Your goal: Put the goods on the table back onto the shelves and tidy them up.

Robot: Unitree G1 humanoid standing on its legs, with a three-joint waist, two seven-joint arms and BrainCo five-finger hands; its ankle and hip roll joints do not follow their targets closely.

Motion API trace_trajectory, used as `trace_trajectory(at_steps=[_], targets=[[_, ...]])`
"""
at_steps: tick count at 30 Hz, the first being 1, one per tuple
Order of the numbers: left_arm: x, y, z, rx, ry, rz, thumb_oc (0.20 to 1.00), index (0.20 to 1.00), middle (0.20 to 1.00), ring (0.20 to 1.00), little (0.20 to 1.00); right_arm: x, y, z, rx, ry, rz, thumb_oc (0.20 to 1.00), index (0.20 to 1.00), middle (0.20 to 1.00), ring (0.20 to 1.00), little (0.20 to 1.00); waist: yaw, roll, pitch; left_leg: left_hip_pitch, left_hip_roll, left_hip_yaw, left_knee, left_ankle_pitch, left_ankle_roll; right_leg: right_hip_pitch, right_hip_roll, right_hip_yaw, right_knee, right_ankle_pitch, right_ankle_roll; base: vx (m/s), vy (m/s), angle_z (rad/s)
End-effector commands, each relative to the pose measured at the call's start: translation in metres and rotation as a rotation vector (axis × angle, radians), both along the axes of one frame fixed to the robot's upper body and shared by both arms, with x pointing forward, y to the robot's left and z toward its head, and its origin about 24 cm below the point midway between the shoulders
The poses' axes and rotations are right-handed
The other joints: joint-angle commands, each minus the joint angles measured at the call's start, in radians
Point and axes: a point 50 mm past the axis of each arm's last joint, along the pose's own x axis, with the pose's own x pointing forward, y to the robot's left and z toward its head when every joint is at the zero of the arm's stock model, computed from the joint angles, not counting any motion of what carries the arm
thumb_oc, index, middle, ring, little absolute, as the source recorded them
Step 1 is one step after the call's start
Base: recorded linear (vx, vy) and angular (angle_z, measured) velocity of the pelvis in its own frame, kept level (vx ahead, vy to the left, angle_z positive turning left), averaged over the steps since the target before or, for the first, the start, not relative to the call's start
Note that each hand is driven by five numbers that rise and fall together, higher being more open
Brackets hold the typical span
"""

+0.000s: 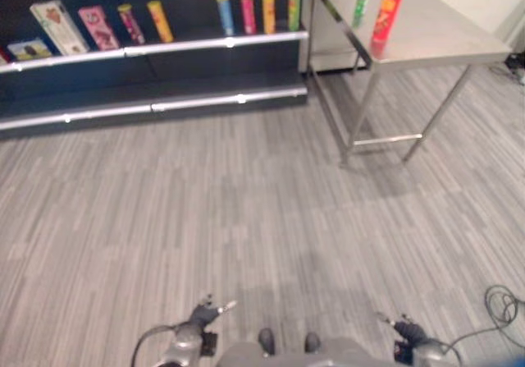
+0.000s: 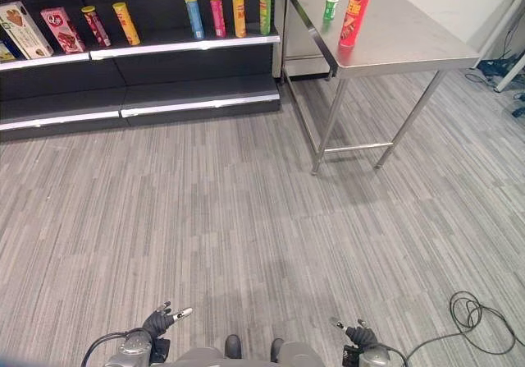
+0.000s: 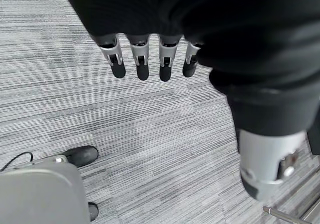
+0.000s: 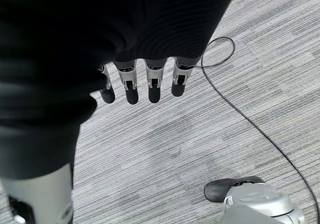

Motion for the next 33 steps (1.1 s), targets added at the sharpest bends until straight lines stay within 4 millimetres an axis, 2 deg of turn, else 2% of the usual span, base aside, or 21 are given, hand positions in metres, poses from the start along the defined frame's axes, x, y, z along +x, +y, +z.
trace_trajectory(at_steps=[1,3,6,7,10,12,13,14,16,17,19,21,23,25,26,27,28,29,31,32,33], targets=[[0.013,0.015,0.009,0.038,-0.064,0.029,1.000,1.000,1.000,1.000,1.000,0.010,-0.012,0.007,-0.038,-0.028,0.009,1.000,1.000,1.000,1.000,1.000,-0.012,-0.028,0.014,0.006,0.041,-0.048,0.055,-0.143,-0.061,0.028,-0.164,0.025,-0.102,0.033,0.200,0.05,0.139,-0.25],[0.013,0.015,0.009,0.037,-0.066,0.031,1.000,1.000,1.000,1.000,1.000,0.010,-0.012,0.007,-0.039,-0.032,0.008,1.000,1.000,1.000,1.000,1.000,-0.012,-0.027,0.020,0.000,0.033,-0.047,0.065,-0.151,-0.051,0.015,-0.175,0.030,-0.075,0.032,0.206,0.06,0.157,-0.22],[0.012,0.017,0.009,0.036,-0.063,0.039,1.000,1.000,1.000,1.000,1.000,0.011,-0.013,0.008,-0.037,-0.041,0.001,1.000,1.000,1.000,1.000,1.000,-0.016,-0.024,0.061,0.011,-0.003,-0.048,0.106,-0.192,-0.004,-0.062,-0.227,0.061,0.112,0.138,0.204,0.08,0.175,-0.09],[0.013,0.017,0.009,0.036,-0.063,0.039,1.000,1.000,1.000,1.000,1.000,0.011,-0.013,0.008,-0.037,-0.042,0.001,1.000,1.000,1.000,1.000,1.000,-0.015,-0.024,0.061,0.010,-0.004,-0.047,0.108,-0.193,-0.004,-0.063,-0.227,0.062,0.114,0.138,0.204,0.07,0.079,0.02],[0.011,0.019,0.009,0.033,-0.062,0.058,1.000,1.000,1.000,1.000,1.000,0.009,-0.011,0.008,-0.032,-0.047,-0.013,1.000,1.000,1.000,1.000,1.000,-0.020,-0.009,0.082,0.031,0.007,-0.060,0.122,-0.208,0.004,-0.110,-0.232,0.075,0.219,0.189,0.174,0.22,0.048,0.04],[0.013,0.021,0.011,0.031,-0.077,0.068,1.000,1.000,1.000,1.000,1.000,0.007,-0.012,0.007,-0.029,-0.048,-0.021,1.000,1.000,1.000,1.000,1.000,-0.026,-0.006,0.083,0.082,0.020,-0.081,0.082,-0.216,-0.007,-0.149,-0.192,0.027,0.160,0.105,0.164,0.36,-0.039,0.05],[0.013,0.022,0.011,0.030,-0.080,0.073,1.000,1.000,1.000,1.000,1.000,0.007,-0.012,0.007,-0.026,-0.051,-0.024,1.000,1.000,1.000,1.000,1.000,-0.038,-0.016,0.081,0.117,0.021,-0.102,0.060,-0.230,-0.018,-0.179,-0.140,0.013,0.073,0.087,0.181,0.28,-0.072,0.11],[0.013,0.022,0.011,0.030,-0.079,0.073,1.000,1.000,1.000,1.000,1.000,0.007,-0.012,0.007,-0.026,-0.050,-0.024,1.000,1.000,1.000,1.000,1.000,-0.039,-0.013,0.085,0.124,0.025,-0.104,0.059,-0.233,-0.019,-0.171,-0.137,0.010,0.071,0.086,0.180,0.42,-0.142,0.09],[0.016,0.021,0.012,0.030,-0.092,0.079,1.000,1.000,1.000,1.000,1.000,0.005,-0.011,0.007,-0.027,-0.058,-0.023,1.000,1.000,1.000,1.000,1.000,-0.066,-0.031,0.091,0.203,0.028,-0.140,0.038,-0.248,-0.042,-0.254,-0.054,-0.042,-0.080,0.123,0.207,0.40,-0.125,0.12],[0.016,0.021,0.012,0.029,-0.092,0.079,1.000,1.000,1.000,1.000,1.000,0.005,-0.011,0.007,-0.028,-0.058,-0.023,1.000,1.000,1.000,1.000,1.000,-0.067,-0.024,0.093,0.209,0.036,-0.142,0.038,-0.252,-0.043,-0.247,-0.048,-0.047,-0.083,0.121,0.206,0.40,-0.130,0.20],[0.019,0.018,0.013,0.021,-0.101,0.069,1.000,1.000,1.000,1.000,1.000,0.000,-0.014,0.007,-0.041,-0.054,-0.025,1.000,1.000,1.000,1.000,1.000,-0.077,-0.033,0.092,0.264,0.036,-0.169,0.028,-0.258,-0.060,-0.279,-0.034,-0.155,-0.141,0.154,0.202,0.50,-0.173,0.64],[0.017,0.016,0.012,0.018,-0.093,0.061,1.000,1.000,1.000,1.000,1.000,-0.007,-0.016,0.006,-0.046,-0.041,-0.033,1.000,1.000,1.000,1.000,1.000,-0.091,-0.027,0.078,0.310,0.058,-0.185,0.026,-0.254,-0.080,-0.264,-0.035,-0.192,-0.148,0.152,0.185,0.51,-0.212,0.71],[0.015,0.016,0.010,0.024,-0.077,0.048,1.000,1.000,1.000,1.000,1.000,-0.012,-0.018,0.005,-0.046,-0.027,-0.041,1.000,1.000,1.000,1.000,1.000,-0.099,-0.010,0.056,0.332,0.100,-0.185,0.052,-0.196,-0.112,-0.242,-0.020,-0.188,-0.124,0.146,0.150,0.51,-0.216,0.41],[0.014,0.015,0.010,0.017,-0.076,0.055,1.000,1.000,1.000,1.000,1.000,-0.012,-0.020,0.005,-0.051,-0.018,-0.046,1.000,1.000,1.000,1.000,1.000,-0.101,0.013,0.045,0.298,0.125,-0.189,0.152,-0.051,-0.153,-0.212,-0.018,-0.184,-0.107,0.133,0.127,0.48,-0.178,0.25],[0.015,0.013,0.009,0.009,-0.079,0.061,1.000,1.000,1.000,1.000,1.000,-0.010,-0.022,0.006,-0.052,-0.031,-0.051,1.000,1.000,1.000,1.000,1.000,-0.106,0.019,0.041,0.267,0.135,-0.183,0.256,0.035,-0.178,-0.186,-0.017,-0.180,-0.103,0.116,0.106,0.43,-0.174,0.27],[0.016,0.012,0.011,0.003,-0.094,0.056,1.000,1.000,1.000,1.000,1.000,-0.008,-0.024,0.008,-0.056,-0.043,-0.050,1.000,1.000,1.000,1.000,1.000,-0.099,0.021,0.044,0.229,0.147,-0.152,0.342,0.083,-0.178,-0.150,-0.011,-0.176,-0.111,0.097,0.088,0.57,-0.289,0.22],[0.016,0.012,0.012,-0.015,-0.111,0.084,1.000,1.000,1.000,1.000,1.000,-0.002,-0.027,0.011,-0.068,-0.063,-0.040,1.000,1.000,1.000,1.000,1.000,-0.084,0.012,0.053,0.164,0.167,-0.082,0.514,0.138,-0.165,-0.077,0.004,-0.166,-0.130,0.058,0.054,0.53,-0.331,-0.02],[0.017,0.015,0.013,-0.010,-0.114,0.100,1.000,1.000,1.000,1.000,1.000,0.003,-0.027,0.013,-0.075,-0.074,-0.040,1.000,1.000,1.000,1.000,1.000,-0.074,0.000,0.065,0.122,0.183,-0.046,0.610,0.142,-0.149,-0.039,0.006,-0.157,-0.145,0.045,0.044,0.53,-0.346,-0.10],[0.017,0.015,0.013,-0.014,-0.113,0.105,1.000,1.000,1.000,1.000,1.000,0.007,-0.027,0.014,-0.074,-0.082,-0.041,1.000,1.000,1.000,1.000,1.000,-0.069,-0.009,0.069,0.094,0.204,-0.005,0.643,0.136,-0.130,-0.008,0.006,-0.151,-0.157,0.037,0.038,0.25,-0.142,-0.24],[0.016,0.014,0.012,-0.022,-0.114,0.114,1.000,1.000,1.000,1.000,1.000,0.010,-0.027,0.015,-0.071,-0.090,-0.042,1.000,1.000,1.000,1.000,1.000,-0.056,-0.016,0.080,0.061,0.214,0.020,0.668,0.109,-0.115,0.025,0.005,-0.141,-0.168,0.030,0.036,0.39,-0.066,-0.24],[0.015,0.012,0.011,-0.030,-0.112,0.122,1.000,1.000,1.000,1.000,1.000,0.017,-0.026,0.017,-0.068,-0.107,-0.033,1.000,1.000,1.000,1.000,1.000,-0.028,-0.022,0.094,-0.034,0.182,0.029,0.639,0.032,-0.103,0.083,-0.009,-0.110,-0.182,0.013,0.046,0.52,-0.055,-0.23]])
